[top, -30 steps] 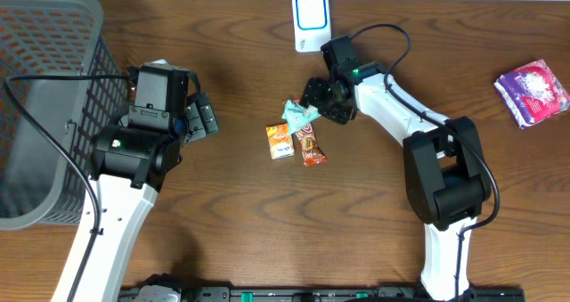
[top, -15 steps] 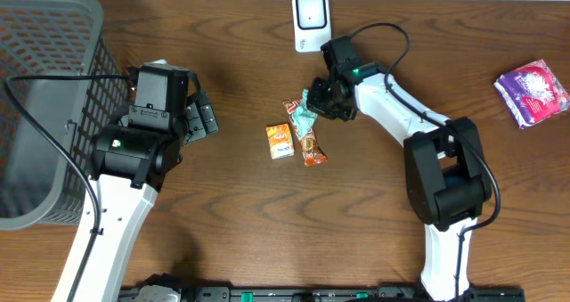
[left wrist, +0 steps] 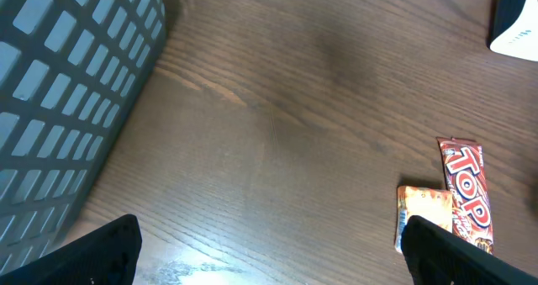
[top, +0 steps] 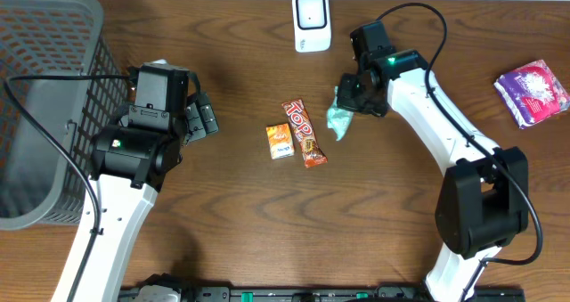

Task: Scan the item barcode
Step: 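Lift the mint-green wipes pack off the table with the right gripper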

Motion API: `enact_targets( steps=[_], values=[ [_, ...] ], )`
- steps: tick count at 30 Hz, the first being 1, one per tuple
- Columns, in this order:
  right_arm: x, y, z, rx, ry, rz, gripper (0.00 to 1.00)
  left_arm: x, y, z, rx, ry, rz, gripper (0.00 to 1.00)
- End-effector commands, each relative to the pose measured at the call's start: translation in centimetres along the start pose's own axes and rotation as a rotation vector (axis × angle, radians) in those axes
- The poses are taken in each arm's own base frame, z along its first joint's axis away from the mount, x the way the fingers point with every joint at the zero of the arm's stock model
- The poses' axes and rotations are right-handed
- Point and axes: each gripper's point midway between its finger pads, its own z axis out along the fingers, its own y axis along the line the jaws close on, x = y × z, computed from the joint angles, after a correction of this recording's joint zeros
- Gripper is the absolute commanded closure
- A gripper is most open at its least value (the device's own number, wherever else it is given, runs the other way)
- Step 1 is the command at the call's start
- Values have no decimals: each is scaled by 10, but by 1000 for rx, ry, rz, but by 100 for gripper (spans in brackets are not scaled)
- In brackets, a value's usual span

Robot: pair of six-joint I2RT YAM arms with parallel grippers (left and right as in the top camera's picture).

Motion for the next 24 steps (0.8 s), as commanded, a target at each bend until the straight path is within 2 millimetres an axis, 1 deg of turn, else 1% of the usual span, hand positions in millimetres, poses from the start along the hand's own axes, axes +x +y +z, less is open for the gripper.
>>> enact_targets(
  steps=[1,2,4,6,7,10,12,13,16,20,22,23,24],
  values=[
    [-7,-27,5,170,-53,-38,99,-4,4,-4,-14,-20,-14,2],
    [-8,-31,6,196,-58,-36,98,-4,4,-4,-14,-20,-14,2],
    [-8,-39,14,244,-55,-41,93,-4,4,-4,-14,-20,-14,2],
    [-5,-44,25,276,-38,-48,91,-4,4,-4,-14,-20,-14,2],
    [-3,-45,31,285,-27,-50,88,-4,4,-4,-14,-20,-14,2],
    [2,-48,44,300,3,-54,67,-4,4,-4,-14,-20,-14,2],
    [4,-49,46,303,9,-55,60,-4,4,-4,-14,-20,-14,2],
    [4,-49,46,304,9,-55,57,-4,4,-4,-14,-20,-14,2],
    [4,-48,41,299,8,-54,57,-4,4,-4,-14,-20,-14,2],
    [4,-47,27,277,8,-44,54,-4,4,-4,-14,-20,-14,2],
    [3,-45,19,248,9,-33,49,-4,4,-4,-14,-20,-14,2],
    [2,-44,16,231,9,-26,44,-4,4,-4,-14,-20,-14,2],
    [2,-41,13,209,10,-22,37,-4,4,-4,-14,-20,-14,2]
  ],
)
